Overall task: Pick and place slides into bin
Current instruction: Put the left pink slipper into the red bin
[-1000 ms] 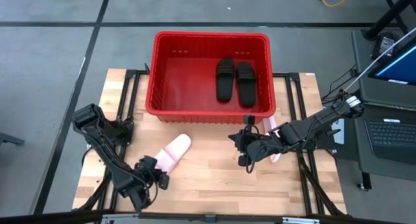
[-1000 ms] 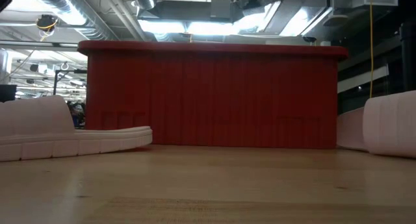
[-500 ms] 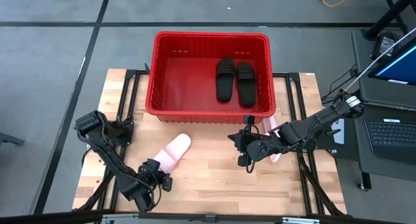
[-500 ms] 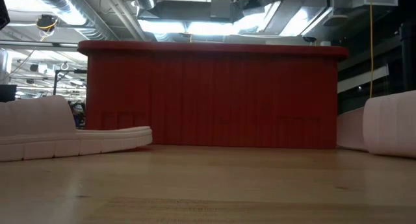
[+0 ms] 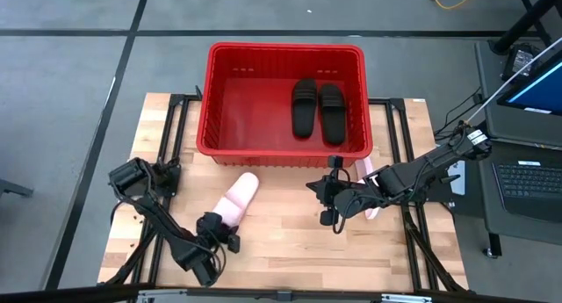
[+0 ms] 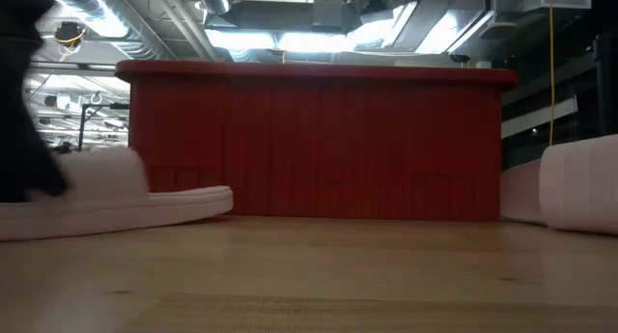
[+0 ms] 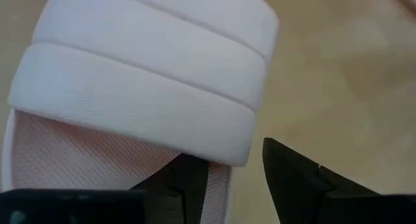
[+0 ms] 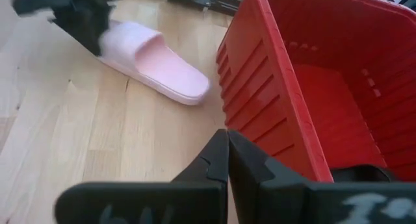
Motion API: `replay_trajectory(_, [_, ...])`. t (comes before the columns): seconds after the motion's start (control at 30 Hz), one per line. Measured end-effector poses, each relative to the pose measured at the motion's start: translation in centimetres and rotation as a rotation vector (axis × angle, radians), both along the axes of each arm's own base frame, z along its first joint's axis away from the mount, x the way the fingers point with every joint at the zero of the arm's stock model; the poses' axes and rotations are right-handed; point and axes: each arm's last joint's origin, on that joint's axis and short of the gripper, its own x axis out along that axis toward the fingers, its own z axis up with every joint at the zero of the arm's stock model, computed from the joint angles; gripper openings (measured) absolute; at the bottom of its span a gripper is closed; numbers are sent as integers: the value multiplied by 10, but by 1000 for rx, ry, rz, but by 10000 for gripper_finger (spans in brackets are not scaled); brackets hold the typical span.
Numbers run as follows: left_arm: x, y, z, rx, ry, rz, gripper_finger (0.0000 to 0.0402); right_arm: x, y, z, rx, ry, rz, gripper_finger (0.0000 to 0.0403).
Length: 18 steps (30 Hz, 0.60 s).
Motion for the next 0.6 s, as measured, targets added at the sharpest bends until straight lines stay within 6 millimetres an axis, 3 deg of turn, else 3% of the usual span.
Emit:
replay_trajectory(0.2, [4, 2, -10, 64, -20, 0, 125, 1, 1, 2, 10, -20, 0, 9])
replay_trajectory(0.43, [7, 3, -17, 133, -21, -35, 24, 3, 1, 3, 22, -44, 0, 9])
replay_trajectory(0.6, [9, -7, -10, 104, -83, -66, 6, 3, 2, 4, 12, -44, 8, 9])
